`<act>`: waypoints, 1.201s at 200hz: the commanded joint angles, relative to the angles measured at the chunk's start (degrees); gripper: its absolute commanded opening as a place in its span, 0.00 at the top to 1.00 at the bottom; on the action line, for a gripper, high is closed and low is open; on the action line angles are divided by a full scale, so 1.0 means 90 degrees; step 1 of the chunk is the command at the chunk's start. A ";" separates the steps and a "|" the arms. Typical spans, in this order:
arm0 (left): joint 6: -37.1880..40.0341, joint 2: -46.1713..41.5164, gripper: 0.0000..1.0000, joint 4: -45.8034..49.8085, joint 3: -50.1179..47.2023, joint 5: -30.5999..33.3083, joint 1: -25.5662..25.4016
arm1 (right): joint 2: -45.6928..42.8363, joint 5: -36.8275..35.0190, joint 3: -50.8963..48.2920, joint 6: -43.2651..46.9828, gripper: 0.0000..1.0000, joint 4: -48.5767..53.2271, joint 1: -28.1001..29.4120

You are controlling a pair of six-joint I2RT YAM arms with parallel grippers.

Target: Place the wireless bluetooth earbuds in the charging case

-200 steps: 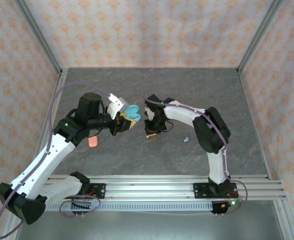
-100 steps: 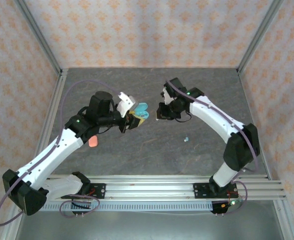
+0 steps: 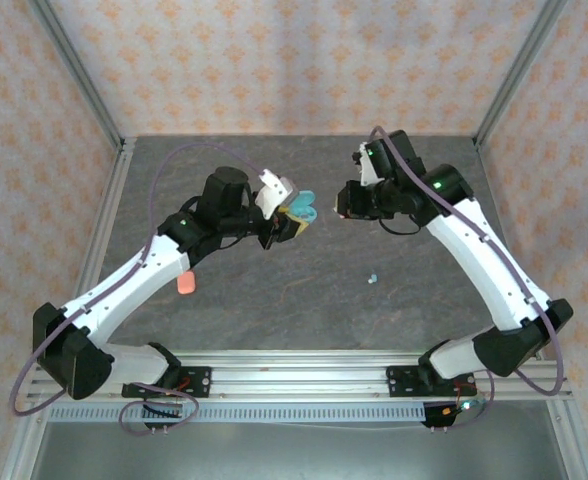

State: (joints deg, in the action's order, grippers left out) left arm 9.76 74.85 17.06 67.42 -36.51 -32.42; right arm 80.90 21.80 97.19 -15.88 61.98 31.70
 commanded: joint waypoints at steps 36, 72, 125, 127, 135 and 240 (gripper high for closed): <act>0.0224 -0.0005 1.00 -0.0625 0.0215 0.0096 -0.0127 | 0.0019 0.0498 0.0781 -0.0513 0.86 0.0222 0.0089; 0.0272 0.0022 1.00 -0.0516 0.0320 0.0102 -0.0140 | 0.0287 0.0567 0.1229 -0.0483 0.86 0.0262 0.0462; 0.0302 0.0042 1.00 -0.0517 0.0349 0.0141 -0.0150 | 0.0502 0.0572 0.1287 -0.0306 0.86 0.0364 0.0686; 0.0302 0.0043 1.00 -0.0513 0.0355 0.0141 -0.0148 | 0.0510 0.0575 0.1293 -0.0304 0.86 0.0356 0.0686; 0.0310 0.0049 1.00 -0.0515 0.0351 0.0141 -0.0156 | 0.0520 0.0589 0.1308 -0.0299 0.86 0.0336 0.0711; 0.0302 0.0082 1.00 -0.0537 0.0415 0.0215 -0.0205 | 0.0609 0.0683 0.1060 -0.0345 0.86 0.0019 0.0845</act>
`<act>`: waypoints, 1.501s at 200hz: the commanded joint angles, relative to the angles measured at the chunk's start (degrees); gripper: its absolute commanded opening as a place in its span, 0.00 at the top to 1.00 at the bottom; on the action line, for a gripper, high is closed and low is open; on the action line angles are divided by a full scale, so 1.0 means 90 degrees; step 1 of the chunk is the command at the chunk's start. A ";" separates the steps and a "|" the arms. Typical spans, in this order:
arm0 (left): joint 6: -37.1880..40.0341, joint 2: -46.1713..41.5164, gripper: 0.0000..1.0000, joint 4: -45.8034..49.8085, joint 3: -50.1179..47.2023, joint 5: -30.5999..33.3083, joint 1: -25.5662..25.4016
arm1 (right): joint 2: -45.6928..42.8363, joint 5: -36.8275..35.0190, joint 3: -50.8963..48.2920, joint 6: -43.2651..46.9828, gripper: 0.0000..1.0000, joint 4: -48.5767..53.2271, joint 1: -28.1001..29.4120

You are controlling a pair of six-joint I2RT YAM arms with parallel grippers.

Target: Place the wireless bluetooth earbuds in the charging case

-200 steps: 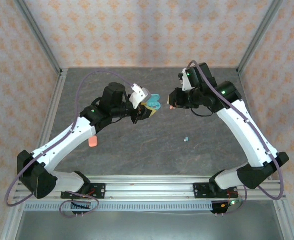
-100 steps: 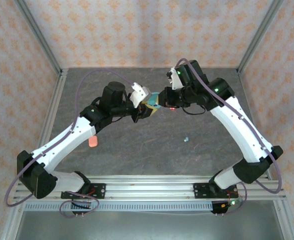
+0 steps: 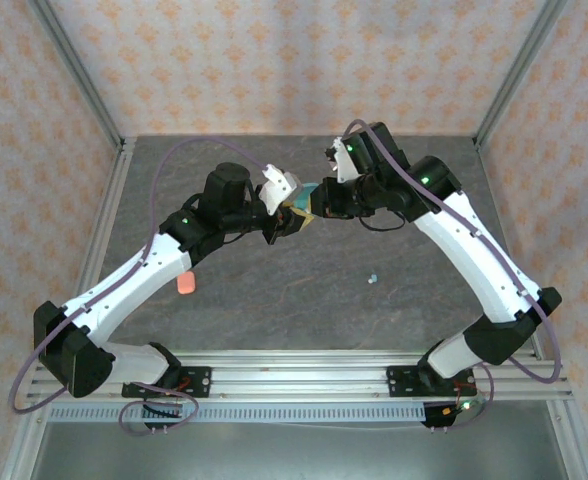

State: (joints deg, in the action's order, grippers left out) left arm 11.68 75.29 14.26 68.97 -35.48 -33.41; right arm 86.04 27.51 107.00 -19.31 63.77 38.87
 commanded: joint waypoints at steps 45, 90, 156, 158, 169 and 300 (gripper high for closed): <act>0.0075 0.0050 1.00 -0.0230 0.0271 0.0095 -0.0126 | 0.0251 0.0047 0.0157 0.0007 0.85 -0.0298 0.0051; 0.0101 0.0035 1.00 -0.0183 0.0307 0.0124 -0.0126 | 0.0318 0.0142 0.0099 0.0043 0.85 -0.0184 0.0062; 0.0098 0.0103 1.00 -0.0204 0.0344 0.0134 -0.0126 | 0.0323 0.0215 0.0035 0.0176 0.78 0.0029 0.0114; 0.0098 0.0107 1.00 -0.0207 0.0344 0.0134 -0.0126 | 0.0323 0.0215 0.0037 0.0176 0.78 0.0033 0.0114; 0.0107 0.0120 1.00 -0.0182 0.0359 0.0134 -0.0121 | 0.0321 0.0215 0.0040 0.0187 0.76 0.0050 0.0114; 0.0120 0.0014 1.00 -0.0085 0.0296 0.0171 -0.0141 | 0.0324 0.0318 0.0194 -0.0038 0.60 -0.0161 0.0120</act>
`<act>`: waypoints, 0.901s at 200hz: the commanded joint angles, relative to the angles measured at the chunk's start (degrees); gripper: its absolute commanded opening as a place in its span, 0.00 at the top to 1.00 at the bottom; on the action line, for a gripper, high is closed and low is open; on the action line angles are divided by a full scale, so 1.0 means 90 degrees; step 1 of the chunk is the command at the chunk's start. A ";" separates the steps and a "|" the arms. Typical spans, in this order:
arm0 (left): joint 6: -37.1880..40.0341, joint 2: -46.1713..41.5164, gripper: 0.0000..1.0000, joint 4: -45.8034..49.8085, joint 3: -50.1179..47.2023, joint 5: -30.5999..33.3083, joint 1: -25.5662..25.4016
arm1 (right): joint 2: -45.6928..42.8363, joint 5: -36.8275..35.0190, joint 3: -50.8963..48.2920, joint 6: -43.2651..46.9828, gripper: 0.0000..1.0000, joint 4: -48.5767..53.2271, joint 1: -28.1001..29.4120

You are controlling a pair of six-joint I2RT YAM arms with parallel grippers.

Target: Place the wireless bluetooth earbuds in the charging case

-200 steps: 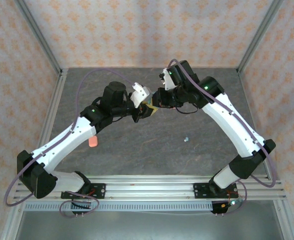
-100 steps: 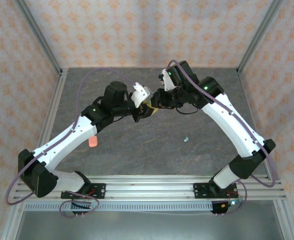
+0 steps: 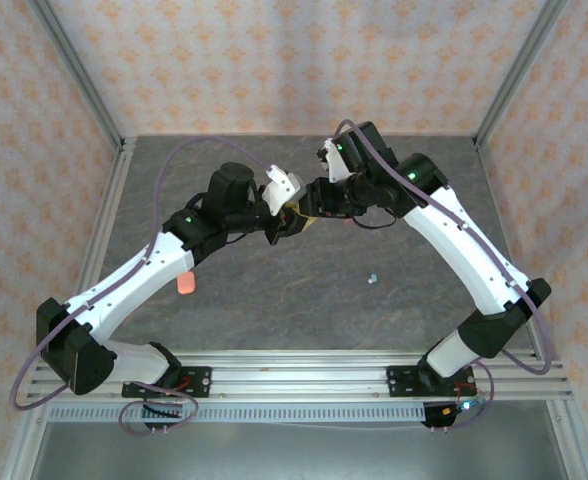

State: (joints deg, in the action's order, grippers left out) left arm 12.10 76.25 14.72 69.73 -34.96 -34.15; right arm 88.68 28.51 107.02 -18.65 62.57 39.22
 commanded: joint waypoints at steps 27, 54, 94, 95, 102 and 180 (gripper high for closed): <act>0.0091 -0.0150 1.00 -0.0133 0.0165 0.0125 -0.0054 | -0.0037 0.0105 0.0261 -0.0138 0.60 -0.0055 0.0062; 0.0091 -0.0168 1.00 -0.0079 0.0179 0.0164 -0.0053 | -0.0239 0.0069 0.0271 -0.0211 0.60 -0.0255 -0.0074; -0.0016 -0.0198 1.00 -0.0016 0.0110 0.0256 -0.0052 | -0.0694 0.0320 -0.0083 -0.0487 0.60 -0.0815 -0.0448; -0.0021 -0.0199 1.00 -0.0020 0.0106 0.0259 -0.0053 | -0.0708 0.0329 -0.0099 -0.0501 0.60 -0.0827 -0.0460; -0.0064 -0.0208 1.00 -0.0050 0.0066 0.0280 -0.0053 | -0.0790 0.0373 -0.0182 -0.0564 0.60 -0.0932 -0.0535; -0.0368 -0.0114 1.00 0.0318 -0.0003 0.0321 -0.0053 | -0.1447 0.0518 -0.1559 -0.1150 0.61 -0.1222 -0.1800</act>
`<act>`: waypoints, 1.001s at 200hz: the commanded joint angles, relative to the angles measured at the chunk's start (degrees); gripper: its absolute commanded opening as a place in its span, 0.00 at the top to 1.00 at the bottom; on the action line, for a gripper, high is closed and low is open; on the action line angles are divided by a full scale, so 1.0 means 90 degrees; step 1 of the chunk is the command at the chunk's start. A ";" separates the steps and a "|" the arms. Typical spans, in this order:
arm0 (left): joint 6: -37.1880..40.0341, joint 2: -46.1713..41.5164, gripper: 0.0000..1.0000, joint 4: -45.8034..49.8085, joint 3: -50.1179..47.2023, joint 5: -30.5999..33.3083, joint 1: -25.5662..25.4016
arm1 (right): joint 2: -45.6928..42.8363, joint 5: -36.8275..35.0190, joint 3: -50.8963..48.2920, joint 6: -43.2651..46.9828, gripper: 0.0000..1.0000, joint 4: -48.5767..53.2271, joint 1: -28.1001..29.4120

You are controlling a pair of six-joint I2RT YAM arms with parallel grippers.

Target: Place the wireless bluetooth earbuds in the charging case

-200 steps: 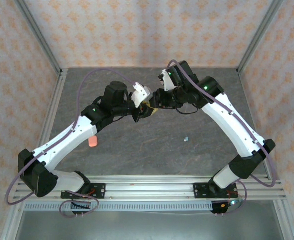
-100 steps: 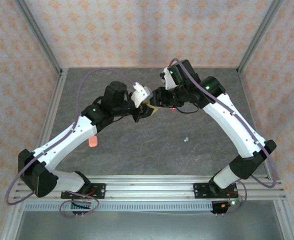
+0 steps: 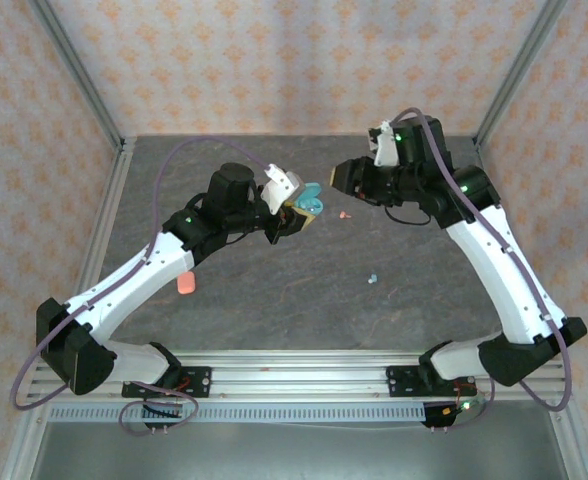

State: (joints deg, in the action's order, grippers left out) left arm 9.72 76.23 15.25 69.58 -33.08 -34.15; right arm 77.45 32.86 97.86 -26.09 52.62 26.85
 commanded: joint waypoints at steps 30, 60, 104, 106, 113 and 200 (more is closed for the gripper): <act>-0.0113 -0.0187 1.00 0.0337 -0.0044 0.0165 -0.0062 | -0.0284 0.0187 -0.1562 -0.0585 0.61 -0.0036 -0.1052; -0.0122 -0.0240 1.00 0.0385 -0.0103 0.0198 -0.0080 | -0.0273 0.0284 -0.2781 -0.0772 0.63 -0.0192 -0.1452; -0.0198 -0.0192 1.00 0.0532 -0.0075 0.0233 -0.0126 | 0.0027 0.0304 -0.3856 -0.0556 0.63 -0.0254 -0.1780; -0.0195 -0.0194 1.00 0.0552 -0.0070 0.0237 -0.0130 | 0.0059 0.0304 -0.3885 -0.0531 0.63 -0.0252 -0.1789; -0.0196 -0.0192 1.00 0.0602 -0.0051 0.0266 -0.0141 | 0.0147 0.0278 -0.3960 -0.0445 0.63 -0.0214 -0.1815; -0.0324 -0.0388 1.00 0.0398 -0.0534 0.0438 -0.0205 | 0.1149 -0.0011 -0.4681 0.0045 0.66 -0.0375 -0.1822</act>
State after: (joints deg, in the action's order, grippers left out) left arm 7.31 74.28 19.92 65.12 -30.52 -35.64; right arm 87.72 34.06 57.54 -26.96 50.65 10.76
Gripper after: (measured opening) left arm 0.250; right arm 0.352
